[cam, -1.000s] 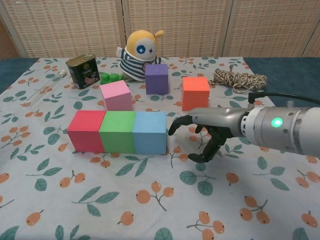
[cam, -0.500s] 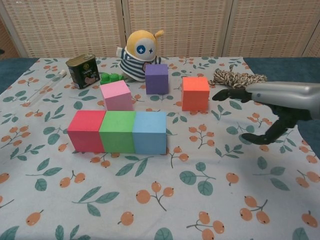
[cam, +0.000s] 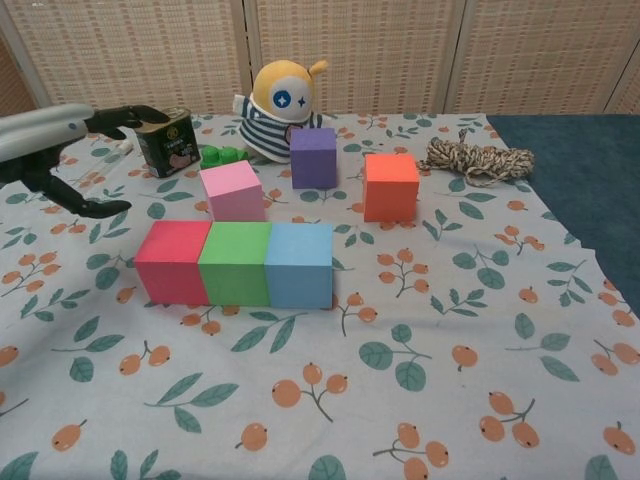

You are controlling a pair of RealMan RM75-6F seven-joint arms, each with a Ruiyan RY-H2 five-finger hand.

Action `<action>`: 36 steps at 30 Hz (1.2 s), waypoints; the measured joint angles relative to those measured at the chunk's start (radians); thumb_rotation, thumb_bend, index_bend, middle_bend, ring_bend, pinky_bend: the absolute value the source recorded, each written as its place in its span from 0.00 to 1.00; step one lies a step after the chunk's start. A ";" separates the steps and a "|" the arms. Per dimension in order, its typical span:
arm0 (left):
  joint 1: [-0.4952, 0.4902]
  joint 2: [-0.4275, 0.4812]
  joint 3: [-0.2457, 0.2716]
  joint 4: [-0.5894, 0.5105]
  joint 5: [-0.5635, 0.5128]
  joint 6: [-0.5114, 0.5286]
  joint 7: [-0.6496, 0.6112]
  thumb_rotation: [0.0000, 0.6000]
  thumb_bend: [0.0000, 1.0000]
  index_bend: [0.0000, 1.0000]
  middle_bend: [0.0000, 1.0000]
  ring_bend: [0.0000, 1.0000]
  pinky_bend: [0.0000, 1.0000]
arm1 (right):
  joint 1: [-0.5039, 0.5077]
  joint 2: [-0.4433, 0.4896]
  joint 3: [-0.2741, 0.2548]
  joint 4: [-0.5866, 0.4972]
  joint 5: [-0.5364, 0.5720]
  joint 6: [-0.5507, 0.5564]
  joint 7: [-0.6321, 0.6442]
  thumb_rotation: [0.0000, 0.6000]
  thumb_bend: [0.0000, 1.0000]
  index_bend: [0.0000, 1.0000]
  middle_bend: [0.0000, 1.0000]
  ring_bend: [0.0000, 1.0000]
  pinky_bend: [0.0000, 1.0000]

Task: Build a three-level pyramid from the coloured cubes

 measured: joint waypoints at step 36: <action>-0.303 -0.372 -0.141 0.320 -0.552 -0.164 0.429 1.00 0.31 0.00 0.16 0.00 0.13 | -0.069 0.074 0.107 0.015 -0.073 -0.165 0.131 1.00 0.32 0.00 0.00 0.00 0.00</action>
